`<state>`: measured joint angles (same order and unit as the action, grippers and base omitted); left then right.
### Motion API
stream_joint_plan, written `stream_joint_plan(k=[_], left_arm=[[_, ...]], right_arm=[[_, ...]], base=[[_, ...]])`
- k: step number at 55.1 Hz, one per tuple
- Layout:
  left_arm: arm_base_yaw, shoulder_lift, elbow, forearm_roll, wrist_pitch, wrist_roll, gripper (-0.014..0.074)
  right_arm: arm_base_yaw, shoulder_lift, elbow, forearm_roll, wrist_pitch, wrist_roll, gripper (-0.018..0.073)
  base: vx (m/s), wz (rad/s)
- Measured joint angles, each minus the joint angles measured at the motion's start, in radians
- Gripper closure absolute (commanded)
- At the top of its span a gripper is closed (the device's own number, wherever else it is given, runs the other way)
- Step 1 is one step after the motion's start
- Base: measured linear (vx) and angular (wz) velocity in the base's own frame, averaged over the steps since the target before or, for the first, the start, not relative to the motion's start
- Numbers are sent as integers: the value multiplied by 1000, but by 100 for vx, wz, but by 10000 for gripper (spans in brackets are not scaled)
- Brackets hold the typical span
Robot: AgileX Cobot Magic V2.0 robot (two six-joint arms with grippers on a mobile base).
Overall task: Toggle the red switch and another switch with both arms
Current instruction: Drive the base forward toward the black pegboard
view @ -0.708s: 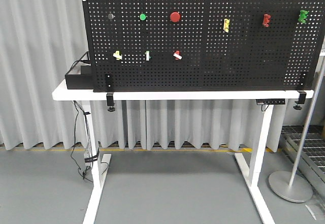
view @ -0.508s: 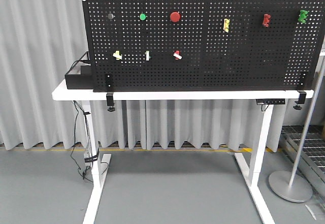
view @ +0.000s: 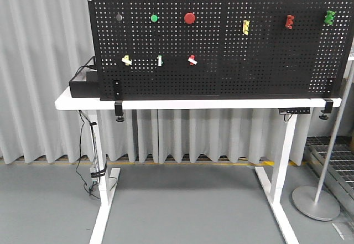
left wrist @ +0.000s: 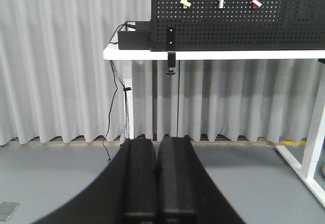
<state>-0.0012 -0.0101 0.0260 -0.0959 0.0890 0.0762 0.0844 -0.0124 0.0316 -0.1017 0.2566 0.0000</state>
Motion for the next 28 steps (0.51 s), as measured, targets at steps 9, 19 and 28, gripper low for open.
stream_joint_plan(k=[9, 19, 28], left_arm=[[0, 0, 0, 0, 0, 0, 594], [0, 0, 0, 0, 0, 0, 594], [0, 0, 0, 0, 0, 0, 594]], right_arm=[[0, 0, 0, 0, 0, 0, 566], [0, 0, 0, 0, 0, 0, 566], [0, 0, 0, 0, 0, 0, 566]], base=[[5, 0], [9, 0], [11, 4]])
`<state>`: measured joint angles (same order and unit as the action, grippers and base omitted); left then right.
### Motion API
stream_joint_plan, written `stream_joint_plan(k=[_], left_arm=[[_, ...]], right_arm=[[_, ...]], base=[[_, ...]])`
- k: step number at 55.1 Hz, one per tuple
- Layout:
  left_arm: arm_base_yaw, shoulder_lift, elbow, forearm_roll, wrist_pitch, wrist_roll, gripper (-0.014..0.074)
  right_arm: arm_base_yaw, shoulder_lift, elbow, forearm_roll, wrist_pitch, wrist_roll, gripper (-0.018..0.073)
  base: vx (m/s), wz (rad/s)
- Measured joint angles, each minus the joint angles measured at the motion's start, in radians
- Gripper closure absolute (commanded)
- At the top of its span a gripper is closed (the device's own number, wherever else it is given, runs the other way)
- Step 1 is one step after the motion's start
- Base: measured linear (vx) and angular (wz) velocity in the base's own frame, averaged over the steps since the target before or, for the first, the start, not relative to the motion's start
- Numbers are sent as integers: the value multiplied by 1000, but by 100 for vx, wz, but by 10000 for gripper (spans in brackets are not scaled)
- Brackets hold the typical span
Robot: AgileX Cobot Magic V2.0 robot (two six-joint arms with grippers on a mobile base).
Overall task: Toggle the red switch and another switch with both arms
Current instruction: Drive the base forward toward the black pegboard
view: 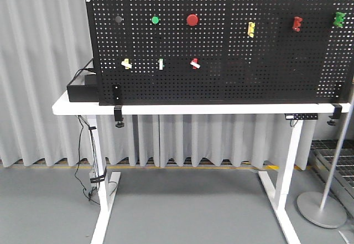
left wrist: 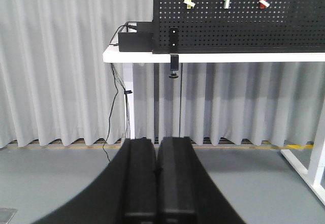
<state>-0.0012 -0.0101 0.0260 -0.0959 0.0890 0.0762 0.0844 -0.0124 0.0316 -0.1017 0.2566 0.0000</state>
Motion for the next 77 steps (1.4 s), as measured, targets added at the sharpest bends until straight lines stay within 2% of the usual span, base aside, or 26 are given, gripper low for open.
stream_joint_plan(k=[77], left_arm=[[0, 0, 0, 0, 0, 0, 594]], right_arm=[[0, 0, 0, 0, 0, 0, 566]], base=[[16, -2]])
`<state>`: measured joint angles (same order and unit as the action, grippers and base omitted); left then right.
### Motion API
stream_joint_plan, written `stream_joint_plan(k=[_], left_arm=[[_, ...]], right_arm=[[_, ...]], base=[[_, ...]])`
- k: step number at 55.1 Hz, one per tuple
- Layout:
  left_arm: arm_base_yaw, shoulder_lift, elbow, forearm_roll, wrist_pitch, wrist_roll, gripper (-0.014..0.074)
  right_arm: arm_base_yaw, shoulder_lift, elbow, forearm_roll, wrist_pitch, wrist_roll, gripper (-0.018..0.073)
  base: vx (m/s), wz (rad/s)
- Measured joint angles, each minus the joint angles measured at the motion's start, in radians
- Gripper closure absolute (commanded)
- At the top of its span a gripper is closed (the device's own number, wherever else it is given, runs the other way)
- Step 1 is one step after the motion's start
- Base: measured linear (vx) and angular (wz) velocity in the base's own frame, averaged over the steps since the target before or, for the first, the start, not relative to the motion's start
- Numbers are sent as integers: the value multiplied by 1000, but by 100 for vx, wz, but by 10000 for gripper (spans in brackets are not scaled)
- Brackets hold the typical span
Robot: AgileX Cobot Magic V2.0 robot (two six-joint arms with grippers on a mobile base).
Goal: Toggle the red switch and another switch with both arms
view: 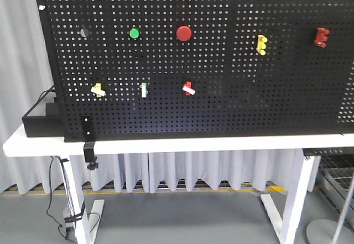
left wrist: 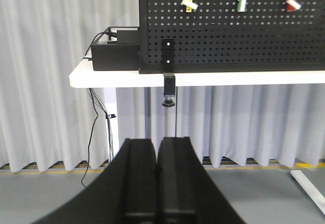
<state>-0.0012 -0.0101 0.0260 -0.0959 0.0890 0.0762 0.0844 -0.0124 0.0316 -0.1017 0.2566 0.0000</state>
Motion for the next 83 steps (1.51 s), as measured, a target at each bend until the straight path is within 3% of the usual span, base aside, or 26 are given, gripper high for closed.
stream_joint_plan(k=[83], left_arm=[[0, 0, 0, 0, 0, 0, 594]], right_arm=[[0, 0, 0, 0, 0, 0, 566]], base=[[22, 3]])
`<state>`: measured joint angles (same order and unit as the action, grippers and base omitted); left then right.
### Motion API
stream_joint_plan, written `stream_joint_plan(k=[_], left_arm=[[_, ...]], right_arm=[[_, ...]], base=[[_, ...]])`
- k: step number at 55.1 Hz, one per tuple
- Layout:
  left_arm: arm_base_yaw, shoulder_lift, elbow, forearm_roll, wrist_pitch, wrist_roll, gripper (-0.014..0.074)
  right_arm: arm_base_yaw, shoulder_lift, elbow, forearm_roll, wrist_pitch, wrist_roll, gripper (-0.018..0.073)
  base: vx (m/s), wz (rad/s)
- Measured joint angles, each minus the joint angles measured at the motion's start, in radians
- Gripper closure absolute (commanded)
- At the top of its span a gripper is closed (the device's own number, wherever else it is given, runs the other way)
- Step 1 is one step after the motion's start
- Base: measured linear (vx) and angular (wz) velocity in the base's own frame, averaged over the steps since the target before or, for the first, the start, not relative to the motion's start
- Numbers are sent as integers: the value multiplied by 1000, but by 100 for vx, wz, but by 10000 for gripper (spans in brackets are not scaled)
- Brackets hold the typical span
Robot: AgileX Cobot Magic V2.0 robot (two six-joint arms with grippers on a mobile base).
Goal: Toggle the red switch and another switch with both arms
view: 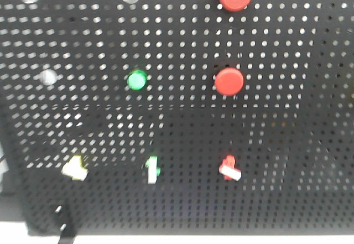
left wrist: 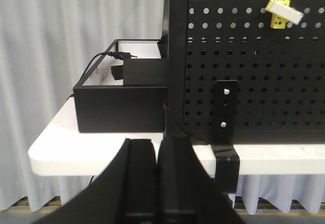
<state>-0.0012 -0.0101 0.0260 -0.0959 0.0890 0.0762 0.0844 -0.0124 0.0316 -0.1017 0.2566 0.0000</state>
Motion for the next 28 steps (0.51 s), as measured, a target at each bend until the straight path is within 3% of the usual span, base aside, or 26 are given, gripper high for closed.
stream_joint_plan(k=[28], left_arm=[[0, 0, 0, 0, 0, 0, 594]], right_arm=[[0, 0, 0, 0, 0, 0, 566]], base=[[5, -2]])
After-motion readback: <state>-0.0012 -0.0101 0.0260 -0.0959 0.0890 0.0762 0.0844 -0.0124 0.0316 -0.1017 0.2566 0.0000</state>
